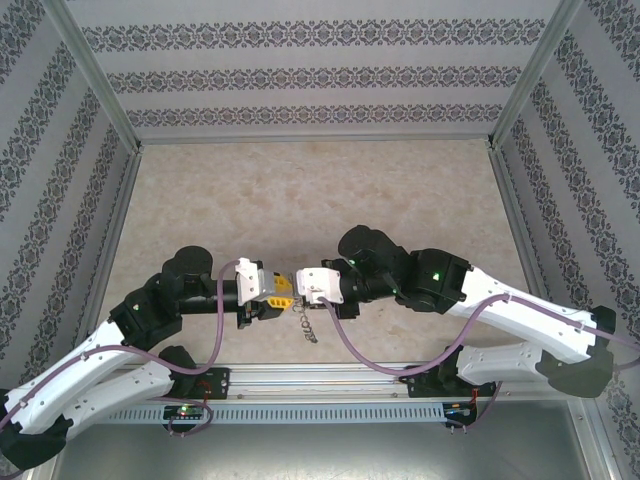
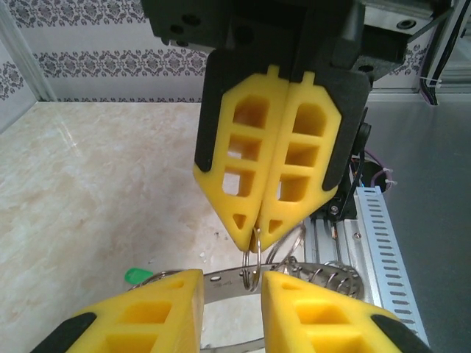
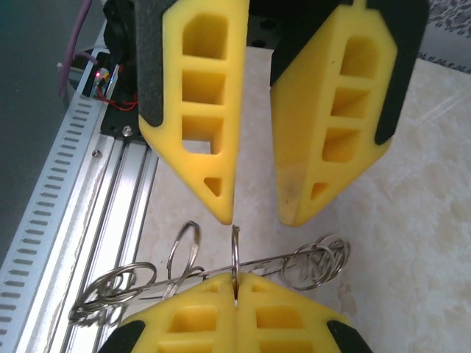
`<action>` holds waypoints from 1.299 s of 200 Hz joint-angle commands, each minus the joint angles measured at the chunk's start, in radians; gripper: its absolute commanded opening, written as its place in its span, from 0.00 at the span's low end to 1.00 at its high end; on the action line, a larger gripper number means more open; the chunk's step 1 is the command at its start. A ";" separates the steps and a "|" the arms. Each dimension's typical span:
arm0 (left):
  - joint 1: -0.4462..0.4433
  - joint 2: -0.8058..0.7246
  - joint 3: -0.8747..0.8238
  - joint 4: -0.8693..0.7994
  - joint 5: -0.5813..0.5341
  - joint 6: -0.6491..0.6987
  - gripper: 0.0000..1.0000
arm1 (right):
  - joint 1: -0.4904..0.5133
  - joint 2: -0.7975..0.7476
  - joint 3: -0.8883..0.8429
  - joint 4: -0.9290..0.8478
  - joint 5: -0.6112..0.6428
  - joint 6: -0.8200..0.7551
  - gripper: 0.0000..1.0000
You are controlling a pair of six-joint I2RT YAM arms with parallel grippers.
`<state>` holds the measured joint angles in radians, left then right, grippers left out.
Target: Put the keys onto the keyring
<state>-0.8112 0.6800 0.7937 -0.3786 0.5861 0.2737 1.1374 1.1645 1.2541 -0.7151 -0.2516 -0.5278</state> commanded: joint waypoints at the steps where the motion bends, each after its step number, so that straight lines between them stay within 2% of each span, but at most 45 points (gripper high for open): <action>1: -0.013 0.007 0.034 0.015 -0.002 0.022 0.27 | 0.016 0.002 0.037 -0.004 -0.028 -0.012 0.00; 79: -0.033 0.040 0.046 0.004 -0.011 0.036 0.22 | 0.021 0.011 0.048 0.014 -0.048 -0.012 0.00; 199: -0.059 0.014 0.029 -0.027 -0.023 0.039 0.25 | 0.010 0.015 0.064 0.002 -0.022 0.009 0.00; 260: -0.069 0.015 0.022 -0.041 -0.043 0.041 0.24 | 0.005 0.015 0.068 0.001 -0.058 0.017 0.00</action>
<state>-0.8650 0.7006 0.8104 -0.4004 0.5629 0.2893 1.1427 1.1828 1.2850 -0.7509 -0.2615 -0.5266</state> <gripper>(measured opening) 0.242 0.044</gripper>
